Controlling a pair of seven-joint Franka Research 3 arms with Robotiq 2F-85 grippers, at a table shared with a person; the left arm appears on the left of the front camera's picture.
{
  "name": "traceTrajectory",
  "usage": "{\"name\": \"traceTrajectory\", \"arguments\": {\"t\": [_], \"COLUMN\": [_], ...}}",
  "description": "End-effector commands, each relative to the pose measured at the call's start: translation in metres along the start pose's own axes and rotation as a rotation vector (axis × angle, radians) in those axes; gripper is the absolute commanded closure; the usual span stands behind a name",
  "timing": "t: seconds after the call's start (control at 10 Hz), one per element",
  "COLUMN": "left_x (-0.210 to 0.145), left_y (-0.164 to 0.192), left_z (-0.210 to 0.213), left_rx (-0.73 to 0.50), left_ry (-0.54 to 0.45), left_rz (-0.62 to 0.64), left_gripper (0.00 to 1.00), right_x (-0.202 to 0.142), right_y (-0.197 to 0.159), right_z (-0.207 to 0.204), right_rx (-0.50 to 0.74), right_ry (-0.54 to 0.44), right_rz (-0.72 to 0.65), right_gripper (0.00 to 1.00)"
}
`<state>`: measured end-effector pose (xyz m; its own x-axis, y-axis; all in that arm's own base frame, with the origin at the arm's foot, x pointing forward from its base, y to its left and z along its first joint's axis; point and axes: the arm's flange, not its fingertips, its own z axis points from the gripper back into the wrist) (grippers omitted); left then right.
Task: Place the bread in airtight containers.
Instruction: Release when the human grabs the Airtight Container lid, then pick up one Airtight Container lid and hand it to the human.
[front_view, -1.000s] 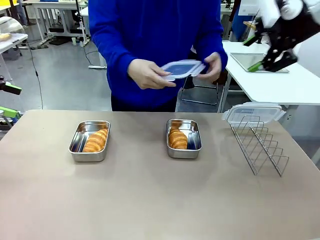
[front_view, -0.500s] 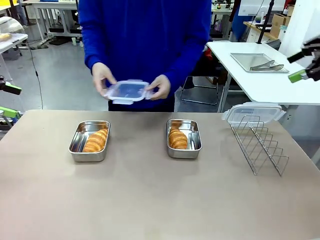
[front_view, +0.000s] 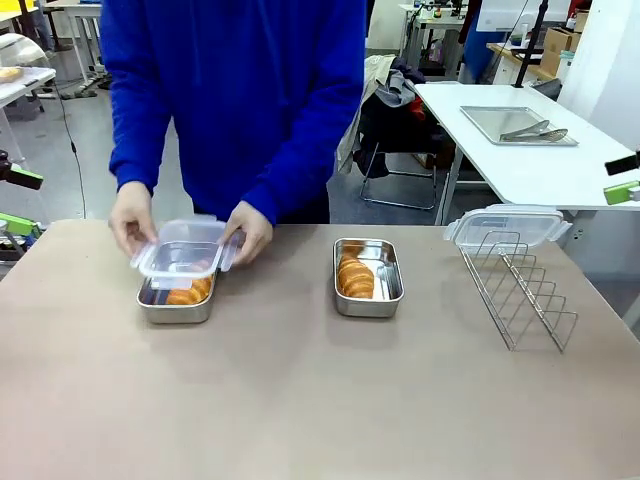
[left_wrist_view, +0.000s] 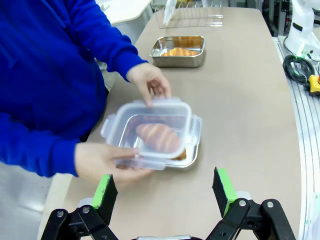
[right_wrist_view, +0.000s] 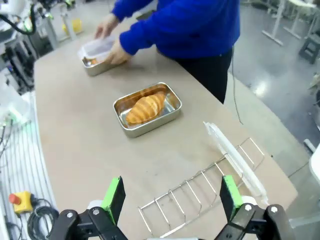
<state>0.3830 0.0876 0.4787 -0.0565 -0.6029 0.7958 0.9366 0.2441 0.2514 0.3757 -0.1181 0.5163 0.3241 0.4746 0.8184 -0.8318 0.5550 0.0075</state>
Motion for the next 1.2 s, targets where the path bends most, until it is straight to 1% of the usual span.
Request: {"name": "traceTrajectory", "arguments": {"t": [0.0, 0.1, 0.2, 1.1], "left_x": [-0.0005, -0.0005, -0.0005, -0.0005], "left_y": [-0.0019, -0.0019, -0.0019, -0.0019], "left_z": [-0.0029, -0.0029, -0.0029, -0.0029], "left_rx": [0.012, 0.012, 0.012, 0.012], "left_ry": [-0.028, -0.028, -0.028, -0.028], "left_rz": [-0.014, -0.014, -0.014, -0.014], "left_gripper": [0.0, 0.0, 0.0, 0.0], "right_x": [-0.0046, -0.0032, -0.0058, -0.0058], "right_y": [0.0046, 0.0045, 0.001, 0.001], "right_z": [0.0049, 0.0077, 0.005, 0.005], "right_rx": [-0.012, -0.019, -0.009, -0.009], "right_ry": [-0.062, -0.103, -0.022, -0.022], "right_rz": [0.017, 0.061, -0.007, -0.007], "right_gripper": [0.0, 0.0, 0.0, 0.0]}}
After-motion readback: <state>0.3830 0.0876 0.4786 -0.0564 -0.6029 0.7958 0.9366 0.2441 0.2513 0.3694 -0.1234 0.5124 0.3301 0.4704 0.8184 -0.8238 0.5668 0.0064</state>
